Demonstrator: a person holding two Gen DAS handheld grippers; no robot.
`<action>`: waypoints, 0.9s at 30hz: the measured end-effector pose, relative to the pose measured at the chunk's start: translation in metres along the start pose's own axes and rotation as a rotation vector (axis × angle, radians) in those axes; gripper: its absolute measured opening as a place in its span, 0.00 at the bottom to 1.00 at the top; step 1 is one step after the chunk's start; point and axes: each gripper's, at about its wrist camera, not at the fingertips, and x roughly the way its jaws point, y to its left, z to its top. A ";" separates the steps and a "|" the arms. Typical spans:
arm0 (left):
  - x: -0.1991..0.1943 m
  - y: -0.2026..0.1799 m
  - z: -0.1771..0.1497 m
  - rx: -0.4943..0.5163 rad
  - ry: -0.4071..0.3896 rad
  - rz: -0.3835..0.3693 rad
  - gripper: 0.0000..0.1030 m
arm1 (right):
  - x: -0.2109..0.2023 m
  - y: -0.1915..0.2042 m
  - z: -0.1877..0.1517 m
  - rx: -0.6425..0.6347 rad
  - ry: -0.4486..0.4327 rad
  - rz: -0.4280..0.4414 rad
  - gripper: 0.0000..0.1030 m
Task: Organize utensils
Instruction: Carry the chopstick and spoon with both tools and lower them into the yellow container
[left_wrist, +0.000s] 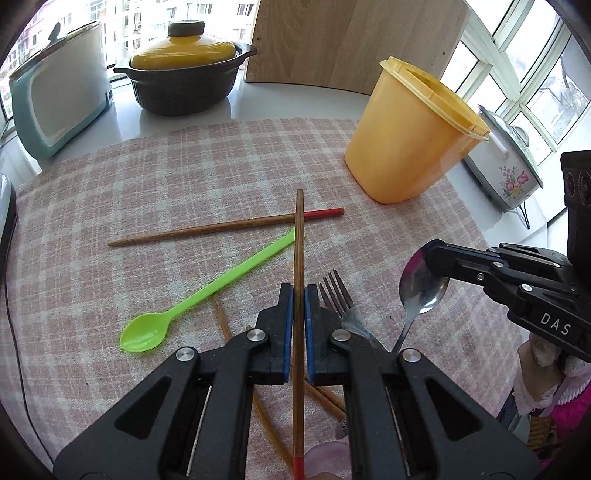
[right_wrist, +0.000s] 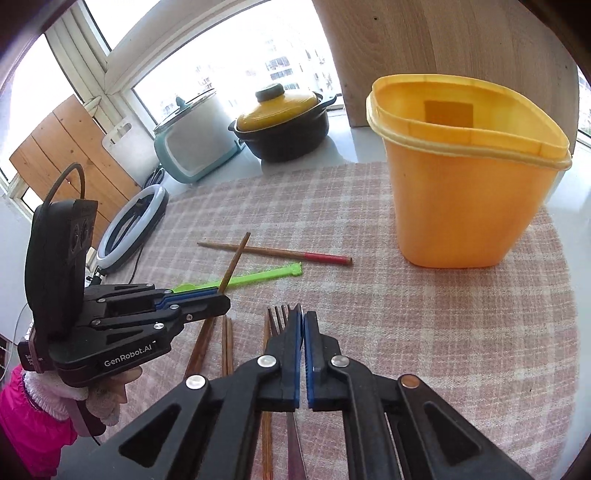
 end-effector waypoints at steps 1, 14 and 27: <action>-0.005 -0.001 0.001 -0.004 -0.013 -0.005 0.03 | -0.006 0.002 0.002 -0.013 -0.011 -0.006 0.00; -0.056 -0.023 0.030 0.026 -0.174 -0.025 0.03 | -0.080 0.003 0.021 -0.093 -0.156 -0.091 0.00; -0.093 -0.050 0.082 0.088 -0.292 -0.085 0.03 | -0.144 -0.016 0.055 -0.065 -0.277 -0.107 0.00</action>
